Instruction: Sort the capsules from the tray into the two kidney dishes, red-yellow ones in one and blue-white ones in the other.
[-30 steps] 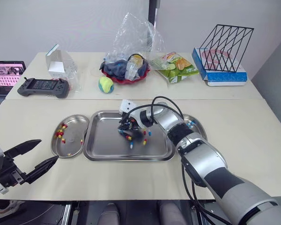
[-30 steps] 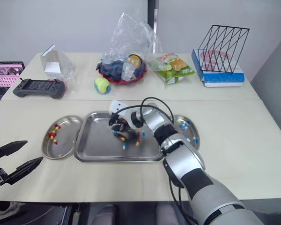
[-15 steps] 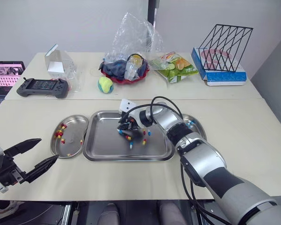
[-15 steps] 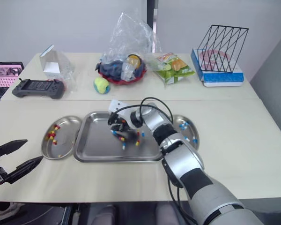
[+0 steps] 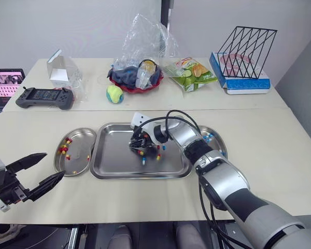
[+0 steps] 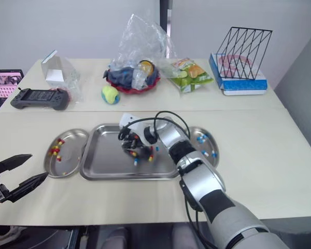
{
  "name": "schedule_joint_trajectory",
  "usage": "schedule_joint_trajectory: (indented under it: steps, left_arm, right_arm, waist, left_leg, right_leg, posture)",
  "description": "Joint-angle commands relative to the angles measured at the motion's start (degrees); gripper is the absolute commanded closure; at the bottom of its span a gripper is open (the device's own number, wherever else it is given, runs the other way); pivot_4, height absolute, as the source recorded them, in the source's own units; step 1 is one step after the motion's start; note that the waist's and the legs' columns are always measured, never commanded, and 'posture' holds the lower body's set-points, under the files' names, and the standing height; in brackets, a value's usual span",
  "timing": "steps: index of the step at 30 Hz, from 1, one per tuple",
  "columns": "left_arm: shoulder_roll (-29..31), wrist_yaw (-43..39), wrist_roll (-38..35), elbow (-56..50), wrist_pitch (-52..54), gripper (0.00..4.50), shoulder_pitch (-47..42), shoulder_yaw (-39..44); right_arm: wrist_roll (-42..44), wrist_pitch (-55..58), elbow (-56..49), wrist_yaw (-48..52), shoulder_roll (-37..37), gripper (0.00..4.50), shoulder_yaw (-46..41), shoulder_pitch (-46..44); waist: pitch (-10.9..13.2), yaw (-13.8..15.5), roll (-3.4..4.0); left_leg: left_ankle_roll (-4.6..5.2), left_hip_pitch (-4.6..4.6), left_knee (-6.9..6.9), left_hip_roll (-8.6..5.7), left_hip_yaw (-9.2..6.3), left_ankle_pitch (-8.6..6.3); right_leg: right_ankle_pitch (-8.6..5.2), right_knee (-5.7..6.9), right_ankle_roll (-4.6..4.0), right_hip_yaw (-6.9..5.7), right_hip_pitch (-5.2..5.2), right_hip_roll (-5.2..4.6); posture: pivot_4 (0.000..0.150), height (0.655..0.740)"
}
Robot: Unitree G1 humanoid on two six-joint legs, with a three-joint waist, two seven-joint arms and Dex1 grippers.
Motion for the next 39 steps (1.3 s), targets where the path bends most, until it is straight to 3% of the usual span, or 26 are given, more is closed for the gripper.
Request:
schedule_joint_trajectory:
  steps: [1, 6, 11, 18, 22, 27, 34, 39]
  left_arm:
    - [0.78, 0.03, -0.28, -0.40, -0.37, 0.00, -0.24, 0.33]
    - [0.97, 0.07, -0.42, -0.33, -0.19, 0.00, -0.48, 0.40]
    - [1.08, 0.13, -0.74, -0.20, 0.07, 0.00, -0.96, 0.35]
    - [0.96, 0.13, -0.91, 0.04, 0.08, 0.00, -1.44, 0.26]
    - [1.05, -0.23, -1.43, 0.36, 0.34, 0.00, -1.95, -0.07]
    - [2.17, 0.79, -2.45, 2.56, 0.43, 0.00, -7.37, -1.34]
    - [3.77, -1.18, -2.19, 6.12, 1.22, 0.00, -13.31, -6.36]
    - [4.19, -1.89, -1.75, 9.12, 0.89, 0.00, -17.46, -9.29]
  right_arm:
    - [-1.26, -1.64, 1.02, -2.02, -0.08, 3.00, 0.55, 0.53]
    - [-0.85, -1.40, 1.13, -1.71, 0.34, 3.00, 0.32, 0.80]
    - [-0.54, -0.12, -0.68, -0.12, 0.49, 4.47, 0.46, 1.11]
    - [1.62, 0.73, -4.26, 1.49, -0.82, 4.47, -1.54, 0.86]
    - [7.43, 8.59, -14.38, 6.42, -3.87, 4.47, -5.57, 1.69]
    - [12.47, 19.99, -27.16, 9.94, -13.82, 4.47, -9.65, 2.83]
    - [12.80, 23.95, -31.97, 13.36, -32.19, 4.47, -11.86, 6.86]
    - [14.98, 27.06, -35.47, 15.05, -40.33, 4.47, -13.76, 12.15]
  waist:
    - [0.00, -0.01, 0.00]
    - [0.00, 0.00, -0.01]
    - [0.00, -0.03, -0.01]
    - [0.00, 0.03, 0.00]
    - [0.01, 0.18, 0.01]
    - [0.01, 1.06, 0.00]
    - [0.00, 1.97, 0.00]
    - [0.01, 1.71, 0.00]
  left_leg:
    - [0.00, 0.01, 0.00, 0.00, 0.00, 0.00]
    - [0.00, 0.05, 0.00, 0.00, 0.00, 0.00]
    - [0.00, 0.07, 0.00, 0.00, 0.00, 0.00]
    - [0.00, 0.05, 0.01, 0.00, 0.00, 0.00]
    - [-0.01, 0.00, 0.01, 0.00, 0.00, 0.00]
    - [-0.01, -0.01, 0.04, -0.01, -0.02, 0.00]
    - [0.00, -0.06, 0.05, -0.02, 0.00, 0.00]
    - [0.01, -0.06, 0.03, -0.01, 0.03, 0.00]
  right_leg:
    - [0.00, 0.00, 0.00, 0.00, 0.00, 0.00]
    - [0.00, 0.02, 0.00, 0.00, 0.04, 0.00]
    - [0.00, 0.04, 0.00, 0.01, 0.04, 0.00]
    - [0.00, 0.03, 0.00, 0.00, 0.04, 0.00]
    - [0.00, 0.01, 0.00, 0.00, 0.01, -0.01]
    - [0.00, 0.02, 0.00, -0.02, 0.03, -0.02]
    - [0.00, -0.17, 0.01, -0.01, 0.05, -0.03]
    - [0.00, -0.22, 0.01, 0.00, 0.04, -0.02]
  posture:
    - [0.150, 0.7380]
    - [0.150, 0.7380]
    - [0.150, 0.7380]
    - [0.150, 0.7380]
    - [0.150, 0.7380]
    - [0.150, 0.7380]
    - [0.150, 0.7380]
    - [0.150, 0.7380]
